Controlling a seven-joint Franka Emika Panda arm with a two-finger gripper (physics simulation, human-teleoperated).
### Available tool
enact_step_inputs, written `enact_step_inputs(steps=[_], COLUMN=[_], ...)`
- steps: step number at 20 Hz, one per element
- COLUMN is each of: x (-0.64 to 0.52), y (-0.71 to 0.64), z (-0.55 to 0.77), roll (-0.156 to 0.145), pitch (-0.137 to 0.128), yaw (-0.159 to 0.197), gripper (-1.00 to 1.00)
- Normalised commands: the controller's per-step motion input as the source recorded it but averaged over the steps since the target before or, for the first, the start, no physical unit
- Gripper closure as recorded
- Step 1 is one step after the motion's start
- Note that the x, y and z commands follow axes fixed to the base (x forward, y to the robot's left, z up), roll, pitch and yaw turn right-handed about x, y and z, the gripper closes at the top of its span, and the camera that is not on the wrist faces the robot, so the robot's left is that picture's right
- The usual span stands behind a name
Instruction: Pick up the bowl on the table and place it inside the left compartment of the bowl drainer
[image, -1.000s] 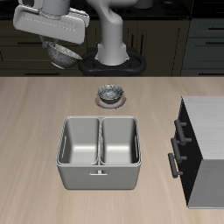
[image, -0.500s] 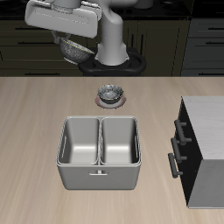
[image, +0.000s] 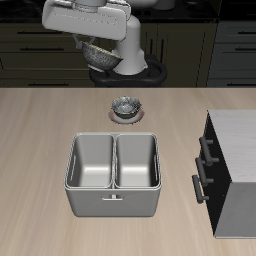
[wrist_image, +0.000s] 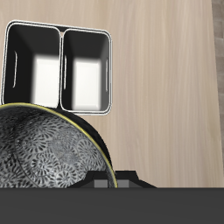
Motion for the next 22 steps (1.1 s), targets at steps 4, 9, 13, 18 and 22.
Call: enact_step_inputs(steps=[4, 9, 13, 18, 22], x=[0.13, 0.10, 0.09, 0.14, 0.05], y=[0.33, 0.34, 0.19, 0.26, 0.17], z=[0.03, 0.04, 0.01, -0.06, 0.08], roll=[0.036, 0.048, 0.017, 0.038, 0.014], pitch=[0.004, -0.003, 0.001, 0.010, -0.011], yaw=[0.009, 0.002, 0.001, 0.014, 0.003], gripper=[1.00, 1.00, 1.00, 1.00, 1.00])
